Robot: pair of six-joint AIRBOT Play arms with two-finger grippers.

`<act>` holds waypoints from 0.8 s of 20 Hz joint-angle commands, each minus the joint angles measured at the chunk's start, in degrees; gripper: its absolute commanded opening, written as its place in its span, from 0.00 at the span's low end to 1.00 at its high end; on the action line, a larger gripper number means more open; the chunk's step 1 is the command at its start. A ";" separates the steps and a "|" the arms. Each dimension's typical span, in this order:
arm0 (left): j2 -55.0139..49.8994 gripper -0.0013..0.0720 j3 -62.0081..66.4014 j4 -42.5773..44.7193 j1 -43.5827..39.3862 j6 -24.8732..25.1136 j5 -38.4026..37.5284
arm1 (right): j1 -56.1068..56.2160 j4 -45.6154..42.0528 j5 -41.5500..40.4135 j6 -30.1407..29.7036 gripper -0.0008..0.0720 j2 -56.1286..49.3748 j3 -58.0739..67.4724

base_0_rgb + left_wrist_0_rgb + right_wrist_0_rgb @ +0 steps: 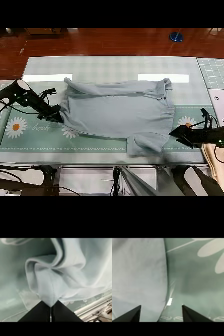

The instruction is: Fold the shirts.

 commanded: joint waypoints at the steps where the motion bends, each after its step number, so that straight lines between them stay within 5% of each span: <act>1: 0.07 0.05 0.07 -2.80 -0.02 0.66 -0.96 | -0.04 1.68 -4.44 1.53 0.73 0.04 -3.15; 9: 0.31 0.05 0.09 -3.80 -0.02 0.66 -1.20 | 2.84 5.16 -8.39 2.47 0.67 -7.65 -4.83; 10: 0.44 0.05 0.09 -3.80 -0.02 0.63 -1.20 | 5.33 5.70 -9.64 2.51 0.58 -9.29 -4.83; 12: 0.92 0.05 0.11 -3.80 -0.02 0.68 -1.16 | 8.68 7.52 -11.85 2.95 0.10 -11.02 -4.70; 16: 7.34 0.04 4.11 -9.33 0.79 4.55 -0.39 | 8.85 14.95 -1.95 -2.29 0.04 -5.73 3.21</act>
